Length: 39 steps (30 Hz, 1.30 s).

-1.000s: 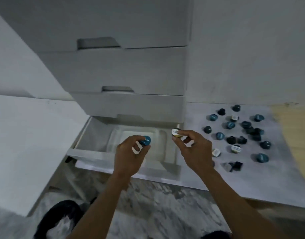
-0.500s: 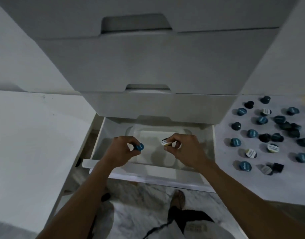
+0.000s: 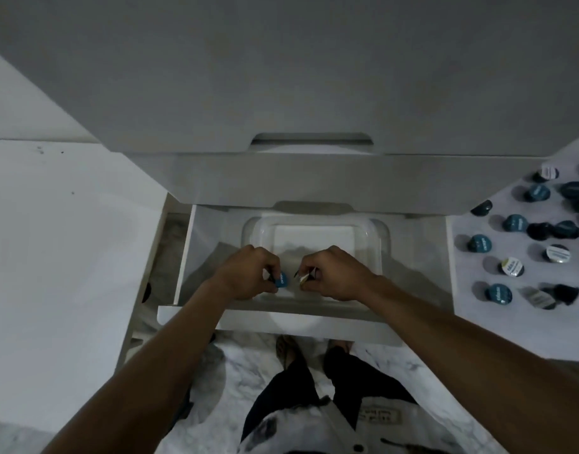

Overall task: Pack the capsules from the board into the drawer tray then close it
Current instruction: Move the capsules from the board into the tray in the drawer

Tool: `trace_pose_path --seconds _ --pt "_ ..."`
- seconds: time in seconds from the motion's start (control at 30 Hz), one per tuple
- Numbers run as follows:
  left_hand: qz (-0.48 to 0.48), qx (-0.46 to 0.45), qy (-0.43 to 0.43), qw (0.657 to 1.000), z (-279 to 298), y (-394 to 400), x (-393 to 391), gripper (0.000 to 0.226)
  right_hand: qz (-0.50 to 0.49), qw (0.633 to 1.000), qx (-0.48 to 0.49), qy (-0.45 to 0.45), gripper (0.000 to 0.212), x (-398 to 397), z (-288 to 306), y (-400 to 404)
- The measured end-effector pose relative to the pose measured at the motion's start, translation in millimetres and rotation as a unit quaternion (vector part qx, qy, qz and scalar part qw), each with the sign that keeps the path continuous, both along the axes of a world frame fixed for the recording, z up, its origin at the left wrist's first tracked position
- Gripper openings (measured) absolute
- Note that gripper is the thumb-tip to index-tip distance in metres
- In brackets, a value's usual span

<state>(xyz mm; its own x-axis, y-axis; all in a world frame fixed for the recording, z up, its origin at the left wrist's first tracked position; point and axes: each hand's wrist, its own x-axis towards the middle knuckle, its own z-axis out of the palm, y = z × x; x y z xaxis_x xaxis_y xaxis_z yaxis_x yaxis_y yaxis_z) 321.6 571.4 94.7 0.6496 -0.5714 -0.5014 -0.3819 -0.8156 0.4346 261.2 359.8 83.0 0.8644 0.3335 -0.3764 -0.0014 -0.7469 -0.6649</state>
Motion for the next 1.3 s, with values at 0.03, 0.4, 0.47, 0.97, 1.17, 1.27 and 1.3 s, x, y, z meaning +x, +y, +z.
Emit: trace_pose_path --seconds 0.03,0.4,0.47,0.97,1.17,1.27,1.3 --pt "-0.002 0.006 0.004 1.0 -2.5 -0.1 0.2 0.019 0.005 1.0 -0.003 0.003 0.019 0.8 -0.8 2.9" --pt "-0.016 0.047 0.028 0.998 -8.5 11.9 5.5 0.026 0.021 0.999 -0.015 0.032 0.022 -1.9 -16.7 15.4" --pt "-0.018 0.051 0.031 0.998 -9.4 13.1 8.3 0.028 0.006 0.999 -0.004 0.049 0.025 -0.5 -16.1 13.6" --pt "-0.038 0.011 0.051 0.998 -2.0 12.9 14.0 0.011 -0.016 0.995 0.004 0.095 0.025 4.8 -17.4 23.2" --pt "-0.037 0.0 0.042 0.998 -1.8 18.5 15.8 0.016 -0.047 0.994 0.014 0.094 0.023 4.5 -13.6 26.3" --pt "-0.017 -0.029 0.027 0.999 0.7 19.6 17.4 0.023 -0.11 0.99 0.037 0.074 0.027 0.7 -3.5 18.4" --pt "0.001 -0.048 0.027 0.998 2.4 18.8 17.7 0.025 -0.151 0.985 0.059 0.066 0.029 -1.2 0.4 14.7"
